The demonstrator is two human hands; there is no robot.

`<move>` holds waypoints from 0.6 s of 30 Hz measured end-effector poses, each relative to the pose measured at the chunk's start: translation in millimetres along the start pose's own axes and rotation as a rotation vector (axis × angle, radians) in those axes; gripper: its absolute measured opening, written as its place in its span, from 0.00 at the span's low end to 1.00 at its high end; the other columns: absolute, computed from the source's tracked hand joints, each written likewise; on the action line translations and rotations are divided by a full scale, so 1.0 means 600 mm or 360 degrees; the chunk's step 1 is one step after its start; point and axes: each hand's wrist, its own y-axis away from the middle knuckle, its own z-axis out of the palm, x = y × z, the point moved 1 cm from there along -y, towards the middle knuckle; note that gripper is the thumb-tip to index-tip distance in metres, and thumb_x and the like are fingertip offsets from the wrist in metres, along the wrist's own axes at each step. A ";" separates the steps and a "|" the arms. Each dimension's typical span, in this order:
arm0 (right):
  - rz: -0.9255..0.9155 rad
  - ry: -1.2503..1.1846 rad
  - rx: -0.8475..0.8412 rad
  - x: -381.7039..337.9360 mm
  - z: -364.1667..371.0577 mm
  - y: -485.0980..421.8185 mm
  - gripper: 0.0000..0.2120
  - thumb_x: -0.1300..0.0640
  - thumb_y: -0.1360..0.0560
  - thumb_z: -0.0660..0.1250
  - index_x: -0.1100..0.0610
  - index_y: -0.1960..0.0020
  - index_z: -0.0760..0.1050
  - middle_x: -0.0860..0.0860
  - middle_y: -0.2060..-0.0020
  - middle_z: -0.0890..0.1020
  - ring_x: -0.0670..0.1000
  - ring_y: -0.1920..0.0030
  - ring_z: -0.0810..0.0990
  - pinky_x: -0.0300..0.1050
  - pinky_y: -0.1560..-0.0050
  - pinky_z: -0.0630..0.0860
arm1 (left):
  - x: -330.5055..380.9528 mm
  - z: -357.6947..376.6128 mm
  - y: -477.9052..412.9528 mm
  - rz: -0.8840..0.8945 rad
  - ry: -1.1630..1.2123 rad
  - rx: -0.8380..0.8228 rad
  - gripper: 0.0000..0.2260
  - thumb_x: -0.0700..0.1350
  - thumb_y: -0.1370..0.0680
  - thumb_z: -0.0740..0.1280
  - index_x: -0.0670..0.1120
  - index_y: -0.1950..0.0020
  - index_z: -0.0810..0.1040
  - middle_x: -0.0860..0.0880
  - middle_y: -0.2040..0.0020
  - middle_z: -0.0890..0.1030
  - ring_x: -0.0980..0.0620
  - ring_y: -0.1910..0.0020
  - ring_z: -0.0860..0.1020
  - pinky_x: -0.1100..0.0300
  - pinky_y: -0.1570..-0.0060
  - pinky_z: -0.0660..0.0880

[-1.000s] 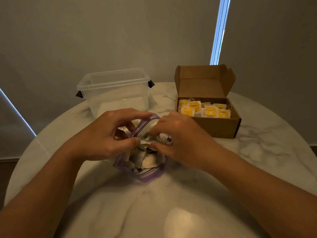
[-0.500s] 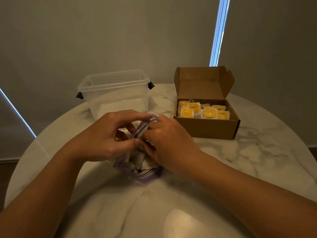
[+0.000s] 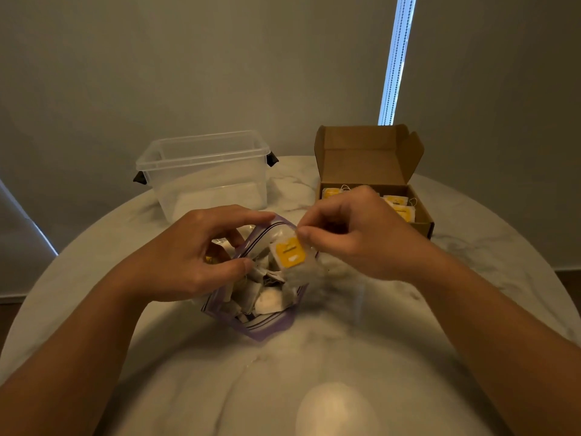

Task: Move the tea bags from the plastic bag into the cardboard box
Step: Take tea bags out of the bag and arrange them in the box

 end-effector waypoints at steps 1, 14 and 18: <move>-0.0012 -0.0070 0.0038 0.004 -0.014 0.002 0.04 0.58 0.24 0.70 0.54 0.52 0.84 0.47 0.61 0.85 0.45 0.59 0.83 0.40 0.58 0.80 | -0.001 0.000 0.000 0.0003 -0.0001 0.0000 0.27 0.54 0.29 0.66 0.59 0.30 0.72 0.55 0.39 0.77 0.48 0.47 0.78 0.53 0.56 0.81; 0.0319 0.0446 0.0886 0.135 -0.132 -0.002 0.03 0.58 0.24 0.70 0.52 0.53 0.83 0.40 0.65 0.80 0.39 0.65 0.79 0.27 0.67 0.68 | -0.005 0.004 -0.001 -0.0013 -0.0002 -0.0023 0.26 0.56 0.29 0.66 0.61 0.30 0.72 0.56 0.39 0.78 0.48 0.46 0.78 0.52 0.55 0.81; 0.0330 0.0466 0.0802 0.145 -0.123 -0.010 0.03 0.58 0.25 0.71 0.52 0.55 0.82 0.38 0.66 0.78 0.38 0.66 0.77 0.21 0.69 0.65 | -0.004 0.004 -0.001 0.0004 -0.0004 -0.0019 0.26 0.55 0.29 0.66 0.60 0.30 0.72 0.55 0.39 0.78 0.48 0.48 0.78 0.52 0.56 0.81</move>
